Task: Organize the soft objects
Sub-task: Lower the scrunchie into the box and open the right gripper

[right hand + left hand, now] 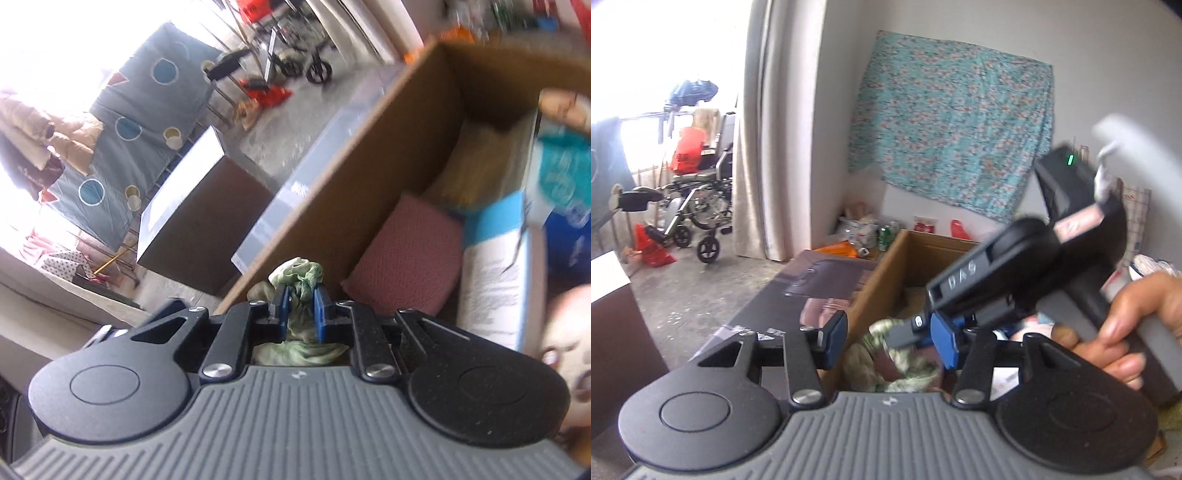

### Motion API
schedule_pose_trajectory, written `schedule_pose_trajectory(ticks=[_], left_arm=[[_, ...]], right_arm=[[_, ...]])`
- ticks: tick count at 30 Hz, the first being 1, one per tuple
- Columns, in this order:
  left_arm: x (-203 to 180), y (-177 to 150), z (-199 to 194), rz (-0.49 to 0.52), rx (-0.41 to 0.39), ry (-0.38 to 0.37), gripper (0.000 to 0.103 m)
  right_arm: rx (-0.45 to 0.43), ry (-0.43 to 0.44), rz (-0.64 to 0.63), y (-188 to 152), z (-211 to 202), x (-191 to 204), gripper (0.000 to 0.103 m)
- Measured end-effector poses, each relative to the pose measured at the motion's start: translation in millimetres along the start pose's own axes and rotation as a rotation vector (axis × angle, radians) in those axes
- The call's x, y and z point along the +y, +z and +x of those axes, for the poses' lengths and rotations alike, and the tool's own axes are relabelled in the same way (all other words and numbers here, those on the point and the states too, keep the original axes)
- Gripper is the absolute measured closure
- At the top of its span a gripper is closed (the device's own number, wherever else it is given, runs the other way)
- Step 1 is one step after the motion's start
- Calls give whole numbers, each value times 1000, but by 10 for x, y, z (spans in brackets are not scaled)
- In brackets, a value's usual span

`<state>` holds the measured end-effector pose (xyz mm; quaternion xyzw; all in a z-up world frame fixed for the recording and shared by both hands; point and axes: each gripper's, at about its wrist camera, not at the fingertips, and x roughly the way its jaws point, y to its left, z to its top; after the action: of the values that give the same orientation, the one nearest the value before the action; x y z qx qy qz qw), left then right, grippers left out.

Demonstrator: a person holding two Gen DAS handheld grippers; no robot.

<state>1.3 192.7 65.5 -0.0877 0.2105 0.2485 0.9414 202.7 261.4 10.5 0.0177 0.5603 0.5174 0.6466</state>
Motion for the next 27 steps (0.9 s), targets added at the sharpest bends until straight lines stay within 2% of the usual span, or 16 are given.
schedule_pose_trajectory(ticks=[3, 8, 11, 12, 14, 21, 25, 27], left_arm=[[156, -29, -119, -11, -9, 16, 49], [234, -49, -210, -35, -20, 7, 46], [267, -41, -219, -45, -36, -1, 40], [267, -37, -226, -46, -39, -2, 37], [269, -45, -253, -45, -43, -2, 34], [320, -57, -365, -58, -55, 20, 24], [405, -56, -447, -75, -71, 45, 19], [444, -52, -485, -81, -79, 61, 17]], right_arm=[[37, 4, 58, -77, 207, -77, 89], [76, 15, 85, -181, 382, -54, 85], [89, 59, 119, -204, 422, -43, 71], [85, 65, 131, -181, 428, -43, 62], [59, 61, 134, -154, 395, -31, 54], [-69, 96, 112, -116, 95, 14, 54], [-37, 142, 77, -181, -26, 40, 54], [-10, 132, 72, -207, -8, 58, 54]])
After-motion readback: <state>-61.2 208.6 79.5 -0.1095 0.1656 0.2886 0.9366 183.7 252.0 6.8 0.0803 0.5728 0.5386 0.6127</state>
